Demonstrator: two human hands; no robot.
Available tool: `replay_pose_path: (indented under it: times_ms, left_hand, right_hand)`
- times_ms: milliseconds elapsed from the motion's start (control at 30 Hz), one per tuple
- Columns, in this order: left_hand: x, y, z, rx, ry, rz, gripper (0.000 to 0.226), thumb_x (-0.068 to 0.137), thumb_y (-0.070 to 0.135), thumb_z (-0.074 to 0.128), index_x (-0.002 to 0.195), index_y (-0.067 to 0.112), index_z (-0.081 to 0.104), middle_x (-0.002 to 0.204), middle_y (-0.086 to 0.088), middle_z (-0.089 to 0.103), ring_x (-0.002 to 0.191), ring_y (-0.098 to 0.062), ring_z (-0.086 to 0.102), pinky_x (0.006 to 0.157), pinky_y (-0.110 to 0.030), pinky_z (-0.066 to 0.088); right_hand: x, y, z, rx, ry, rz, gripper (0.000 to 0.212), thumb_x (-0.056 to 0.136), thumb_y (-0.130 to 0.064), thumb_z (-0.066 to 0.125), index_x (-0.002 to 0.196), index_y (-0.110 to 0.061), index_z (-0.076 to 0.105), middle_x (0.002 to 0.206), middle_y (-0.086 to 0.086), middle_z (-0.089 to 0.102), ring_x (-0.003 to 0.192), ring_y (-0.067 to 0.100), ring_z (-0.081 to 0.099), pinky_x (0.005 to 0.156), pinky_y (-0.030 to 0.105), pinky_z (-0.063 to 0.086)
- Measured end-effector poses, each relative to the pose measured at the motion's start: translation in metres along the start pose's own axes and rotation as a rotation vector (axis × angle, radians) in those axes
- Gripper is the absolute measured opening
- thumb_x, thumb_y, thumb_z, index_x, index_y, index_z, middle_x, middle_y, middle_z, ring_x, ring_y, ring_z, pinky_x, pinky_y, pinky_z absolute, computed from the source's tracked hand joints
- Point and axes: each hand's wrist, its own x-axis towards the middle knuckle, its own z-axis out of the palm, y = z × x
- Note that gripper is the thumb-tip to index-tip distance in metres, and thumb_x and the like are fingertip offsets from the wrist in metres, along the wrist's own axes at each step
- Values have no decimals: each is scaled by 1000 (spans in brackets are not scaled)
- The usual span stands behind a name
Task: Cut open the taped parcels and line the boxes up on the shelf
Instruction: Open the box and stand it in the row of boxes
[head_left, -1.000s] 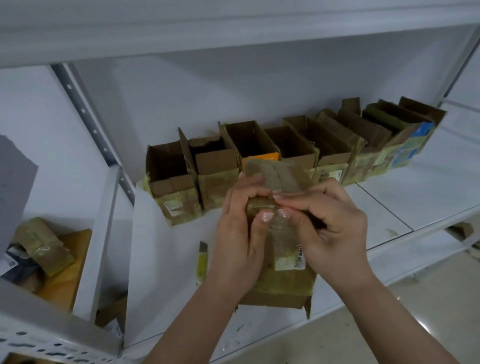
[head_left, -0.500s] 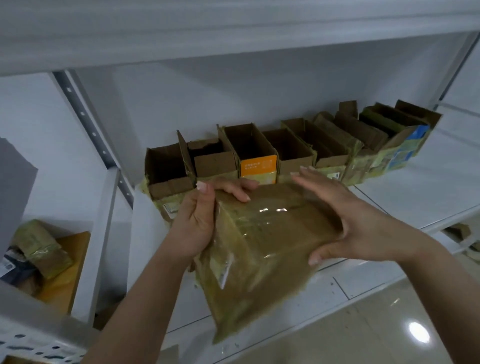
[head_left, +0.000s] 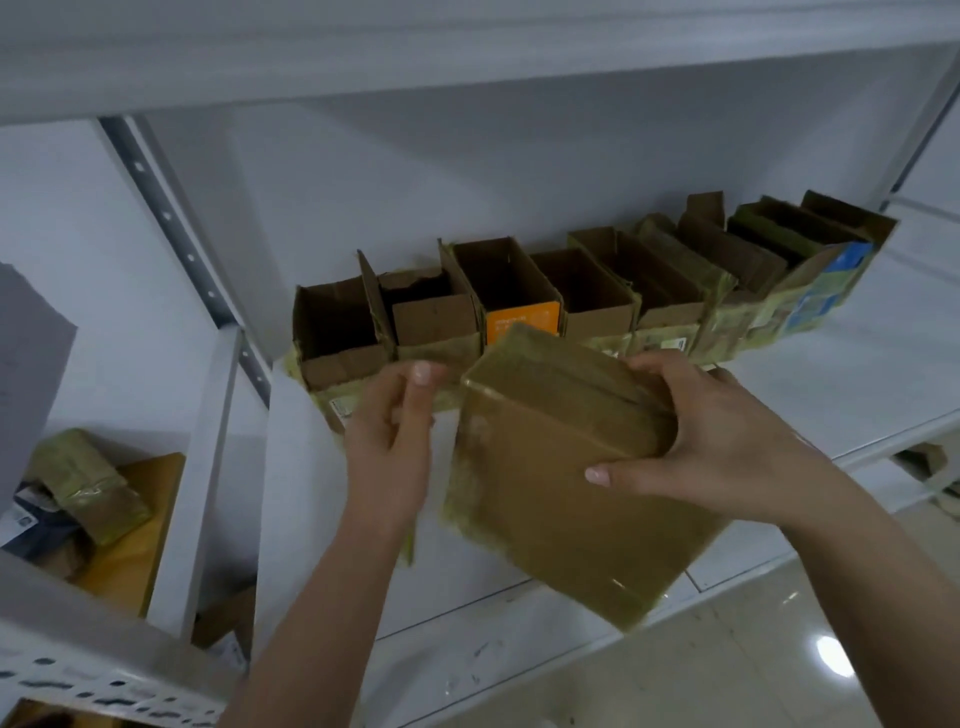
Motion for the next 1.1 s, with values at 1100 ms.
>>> replay_pose_path:
  times_ms: [1100]
  left_hand:
    - [-41, -16, 17, 87, -259, 123, 33, 74, 11, 81, 101, 26, 72, 130, 3, 57, 131, -11, 48, 101, -33, 49]
  right_hand:
    - [-7, 1, 95, 342, 484, -295, 30, 78, -39, 76, 101, -20, 75, 120, 5, 57, 107, 30, 52, 86, 31, 47]
